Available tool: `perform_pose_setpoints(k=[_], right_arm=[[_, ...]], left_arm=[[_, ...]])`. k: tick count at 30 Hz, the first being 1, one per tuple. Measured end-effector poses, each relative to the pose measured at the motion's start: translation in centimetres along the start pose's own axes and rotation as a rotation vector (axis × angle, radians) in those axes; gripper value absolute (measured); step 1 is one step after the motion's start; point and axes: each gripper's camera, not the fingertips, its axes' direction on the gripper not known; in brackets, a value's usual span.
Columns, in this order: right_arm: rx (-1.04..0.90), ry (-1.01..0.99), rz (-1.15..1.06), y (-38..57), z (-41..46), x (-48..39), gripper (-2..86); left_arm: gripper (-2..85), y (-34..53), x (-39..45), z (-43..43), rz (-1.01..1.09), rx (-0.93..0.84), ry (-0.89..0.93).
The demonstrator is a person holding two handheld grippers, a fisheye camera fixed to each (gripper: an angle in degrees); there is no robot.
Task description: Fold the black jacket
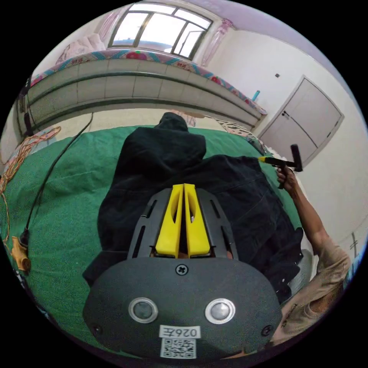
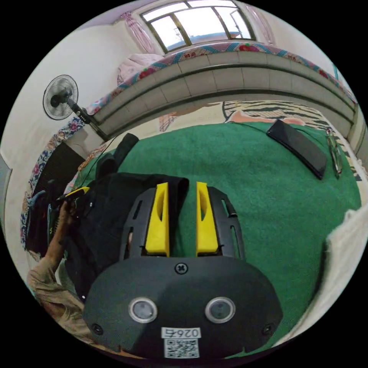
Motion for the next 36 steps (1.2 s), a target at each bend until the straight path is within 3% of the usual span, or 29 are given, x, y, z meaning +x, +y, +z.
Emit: perform_pose_setpoints(k=[2, 3, 4, 5, 7, 8, 10, 12, 15, 18, 22, 24, 25, 26, 27, 29, 36], right_arm=[[-0.074, -0.084, 0.020, -0.7, 2.4, 0.2, 13.4], [-0.093, -0.071, 0.036, -0.8, 3.6, -0.2, 11.6], [-0.060, 0.006, -0.006, -0.6, 3.5, -1.4, 4.4], [-0.087, -0.028, -0.042, -0.6, 3.8, -2.0, 0.8], [-0.083, -0.092, -0.179, -0.2, 2.9, -5.4, -0.8], [-0.044, -0.054, -0.206, 0.0, 2.0, -6.4, -0.9], [0.020, 0.312, -0.316, 0.4, 0.3, -8.7, -1.0], [-0.102, 0.174, -0.147, -0.9, 2.7, -6.2, -0.5], [-0.173, 0.204, -0.052, -0.5, 6.0, -5.9, 3.4], [-0.083, 0.255, -0.057, 1.2, 4.8, -8.2, 7.5], [-0.070, 0.140, -0.327, 7.1, 2.5, -14.7, 5.5], [-0.148, 0.092, -0.457, 10.7, 3.6, -17.0, 1.7], [-0.276, 0.253, -0.513, 12.9, 6.0, -17.3, 0.1], [-0.286, 0.288, -0.564, 13.9, 6.6, -17.3, -0.2], [-0.126, 0.273, -0.525, 15.2, 5.1, -17.0, -0.6], [-0.196, 0.258, -0.423, 15.5, 4.1, -16.4, -0.8], [-0.031, 0.221, -0.323, 19.1, -0.4, -19.6, -0.9]], left_arm=[[-1.0, -0.3, 1.1, 0.7, 0.057, -0.001, -0.005], [-1.0, -0.6, 1.5, 1.8, 0.094, -0.045, -0.030], [-1.0, -0.8, 1.4, 2.6, 0.098, -0.087, -0.045], [-1.0, -1.1, 0.7, 4.4, 0.063, -0.204, -0.070], [-0.9, -1.1, 0.2, 4.6, 0.016, -0.206, -0.021], [-0.9, -0.8, 0.5, 4.1, 0.006, -0.180, -0.093], [-0.8, -0.3, 1.8, 4.8, 0.158, -0.202, -0.209], [-0.8, -0.5, 2.0, 5.7, 0.156, -0.221, -0.202], [-0.9, -0.6, 1.6, 6.1, 0.109, -0.241, -0.154], [-0.9, 0.9, 2.5, 4.3, 0.028, -0.190, -0.165], [-0.9, 5.1, 8.1, 1.9, 0.272, -0.122, -0.112], [-0.8, 8.3, 10.3, 3.9, 0.465, -0.280, -0.354], [-0.8, 9.0, 10.5, 4.0, 0.510, -0.238, -0.359], [-0.8, 9.8, 10.4, 3.3, 0.492, -0.158, -0.373], [-0.8, 9.5, 10.1, 2.9, 0.440, -0.201, -0.367], [-0.8, 9.2, 9.8, 1.8, 0.340, -0.282, -0.328], [-1.0, 12.8, 10.7, -4.0, 0.290, -0.118, -0.229]])
